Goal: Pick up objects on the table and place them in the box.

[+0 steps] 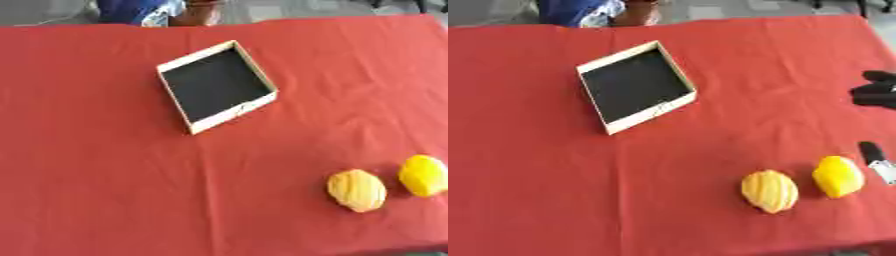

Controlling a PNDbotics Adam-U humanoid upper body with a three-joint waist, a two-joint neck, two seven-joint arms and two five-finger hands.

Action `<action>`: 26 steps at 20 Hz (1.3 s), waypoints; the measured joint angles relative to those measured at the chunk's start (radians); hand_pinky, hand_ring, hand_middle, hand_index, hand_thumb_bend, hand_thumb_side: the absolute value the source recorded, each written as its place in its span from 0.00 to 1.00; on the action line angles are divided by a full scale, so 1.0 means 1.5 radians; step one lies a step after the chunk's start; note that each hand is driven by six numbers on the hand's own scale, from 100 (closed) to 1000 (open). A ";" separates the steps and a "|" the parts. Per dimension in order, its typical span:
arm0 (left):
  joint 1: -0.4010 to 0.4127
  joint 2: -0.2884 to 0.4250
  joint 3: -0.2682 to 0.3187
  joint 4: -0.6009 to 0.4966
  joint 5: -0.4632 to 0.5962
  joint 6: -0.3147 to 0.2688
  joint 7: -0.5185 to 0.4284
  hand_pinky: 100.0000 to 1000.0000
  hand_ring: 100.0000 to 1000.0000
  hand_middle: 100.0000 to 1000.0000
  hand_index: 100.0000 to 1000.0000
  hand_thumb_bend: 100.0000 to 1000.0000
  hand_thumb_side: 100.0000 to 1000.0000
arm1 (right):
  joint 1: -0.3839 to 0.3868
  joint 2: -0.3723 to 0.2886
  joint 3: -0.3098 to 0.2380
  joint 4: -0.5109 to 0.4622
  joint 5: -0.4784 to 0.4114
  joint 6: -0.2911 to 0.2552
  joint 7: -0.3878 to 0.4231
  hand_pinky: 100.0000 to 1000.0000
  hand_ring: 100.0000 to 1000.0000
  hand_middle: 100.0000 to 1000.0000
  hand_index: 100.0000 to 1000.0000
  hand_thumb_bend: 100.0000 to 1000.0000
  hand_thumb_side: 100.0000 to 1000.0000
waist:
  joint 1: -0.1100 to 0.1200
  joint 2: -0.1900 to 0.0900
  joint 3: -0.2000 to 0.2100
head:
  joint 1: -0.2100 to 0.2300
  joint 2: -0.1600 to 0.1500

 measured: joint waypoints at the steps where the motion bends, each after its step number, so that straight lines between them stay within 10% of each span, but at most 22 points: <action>1: 0.000 0.000 0.000 0.000 0.000 0.000 0.000 0.88 0.77 0.79 0.87 0.07 0.70 | -0.001 0.000 0.000 0.000 0.000 0.000 0.000 0.89 1.00 0.83 0.89 0.00 0.13 | 0.000 0.000 0.000 | 0.000 -0.001; 26: 0.000 -0.001 0.000 0.000 0.001 0.001 -0.005 0.88 0.77 0.79 0.87 0.07 0.71 | 0.003 0.000 0.007 0.012 0.067 -0.007 0.008 0.90 1.00 0.87 0.92 0.00 0.11 | 0.004 0.006 0.000 | -0.044 0.009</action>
